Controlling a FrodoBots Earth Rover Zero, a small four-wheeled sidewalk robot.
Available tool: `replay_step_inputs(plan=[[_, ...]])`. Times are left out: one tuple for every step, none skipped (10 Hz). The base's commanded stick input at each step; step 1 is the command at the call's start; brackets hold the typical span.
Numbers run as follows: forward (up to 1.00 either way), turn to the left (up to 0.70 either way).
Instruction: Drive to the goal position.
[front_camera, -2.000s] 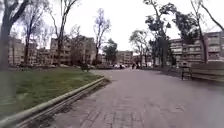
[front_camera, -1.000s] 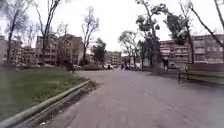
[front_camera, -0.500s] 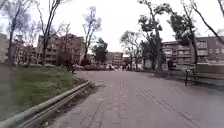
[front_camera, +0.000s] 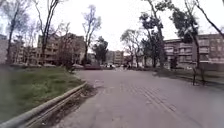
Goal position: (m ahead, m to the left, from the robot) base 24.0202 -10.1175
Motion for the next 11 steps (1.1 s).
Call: replay_step_inputs(plan=[[0.7,0.0],[0.7,0.0],[0.7,0.0],[0.7,0.0],[0.7,0.0],[0.7,0.0],[0.7,0.0],[0.7,0.0],[0.7,0.0],[0.7,0.0],[0.7,0.0]])
